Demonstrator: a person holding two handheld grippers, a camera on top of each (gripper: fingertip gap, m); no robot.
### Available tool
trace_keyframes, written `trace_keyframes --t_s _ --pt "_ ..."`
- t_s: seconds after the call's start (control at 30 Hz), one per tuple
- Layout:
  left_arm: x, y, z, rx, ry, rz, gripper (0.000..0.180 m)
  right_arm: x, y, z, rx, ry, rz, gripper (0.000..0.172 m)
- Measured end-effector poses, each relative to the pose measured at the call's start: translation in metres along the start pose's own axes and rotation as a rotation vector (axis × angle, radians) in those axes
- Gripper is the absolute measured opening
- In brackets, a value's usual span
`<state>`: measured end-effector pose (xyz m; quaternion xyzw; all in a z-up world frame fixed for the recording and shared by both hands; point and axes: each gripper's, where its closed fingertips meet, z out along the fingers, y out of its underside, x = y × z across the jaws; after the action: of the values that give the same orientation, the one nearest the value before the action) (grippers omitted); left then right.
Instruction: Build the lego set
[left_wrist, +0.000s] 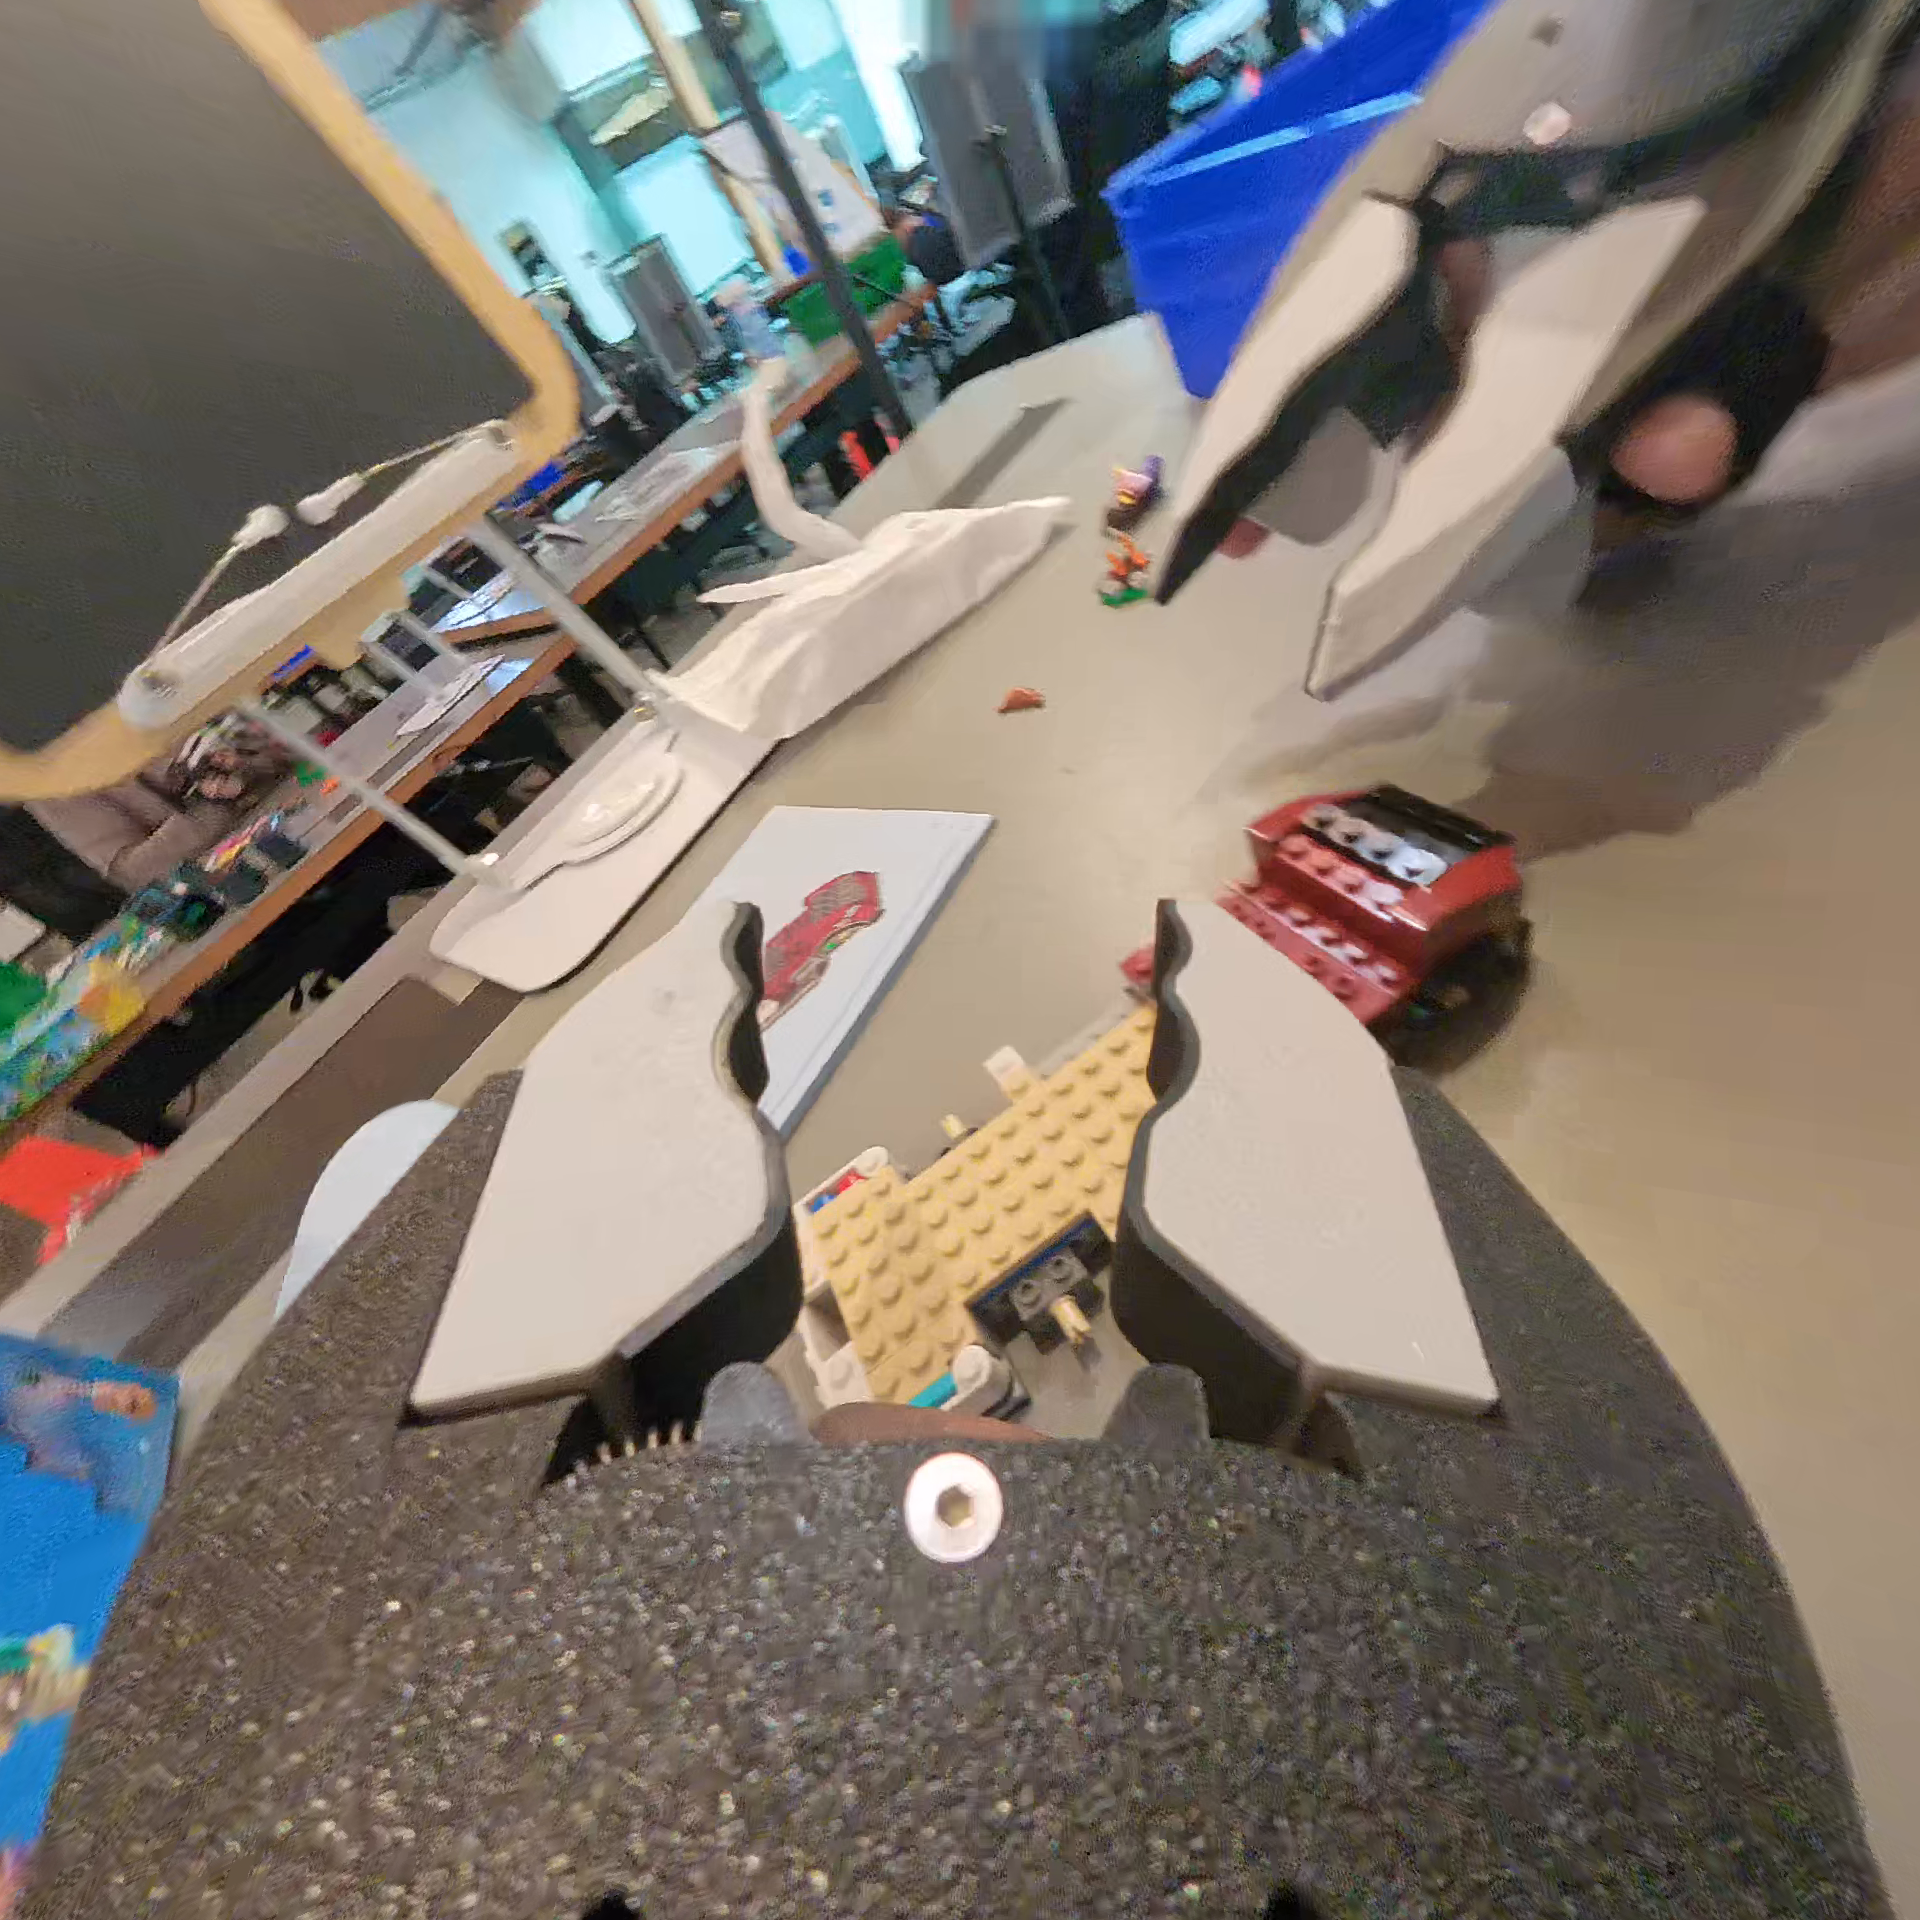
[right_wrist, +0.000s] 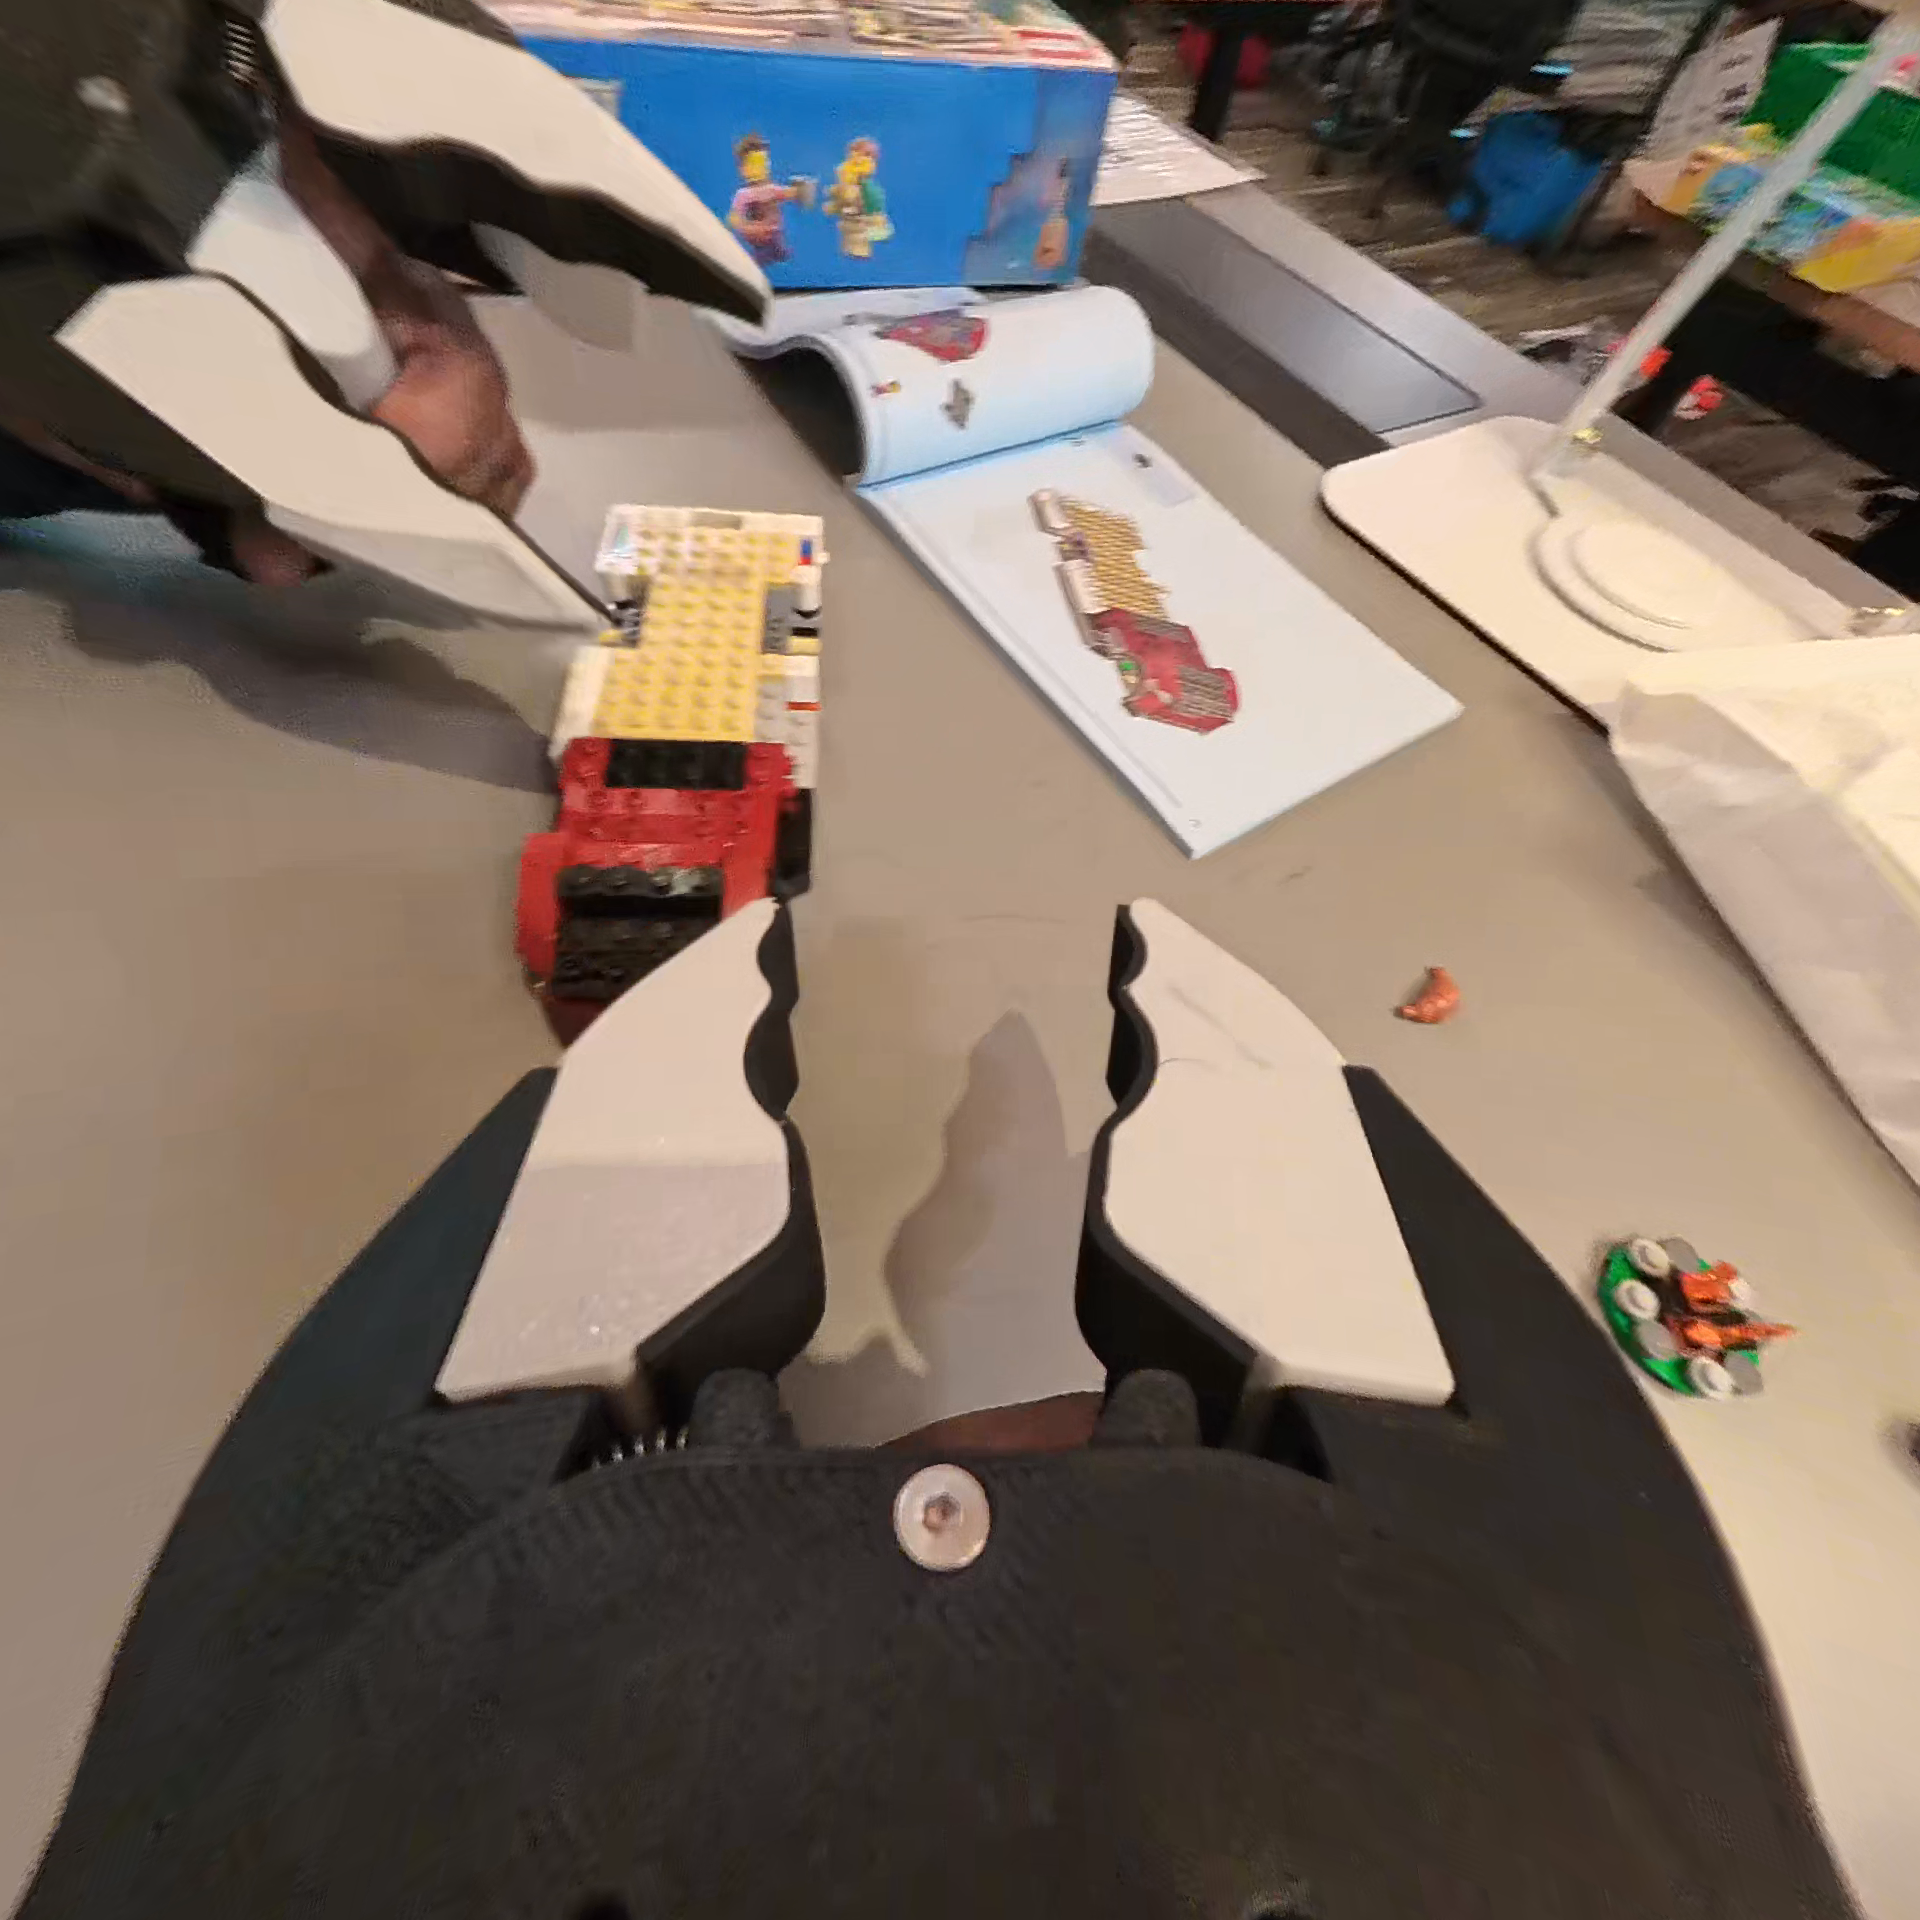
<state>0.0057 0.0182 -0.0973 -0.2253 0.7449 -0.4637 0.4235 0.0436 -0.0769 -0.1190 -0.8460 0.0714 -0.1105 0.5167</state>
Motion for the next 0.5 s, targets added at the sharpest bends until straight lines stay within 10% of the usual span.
trace_keyframes --t_s 0.5 --pt "-0.069 0.036 -0.002 -0.200 -0.151 -0.235 0.079 0.043 -0.010 0.062 -0.197 0.061 -0.121 0.067"
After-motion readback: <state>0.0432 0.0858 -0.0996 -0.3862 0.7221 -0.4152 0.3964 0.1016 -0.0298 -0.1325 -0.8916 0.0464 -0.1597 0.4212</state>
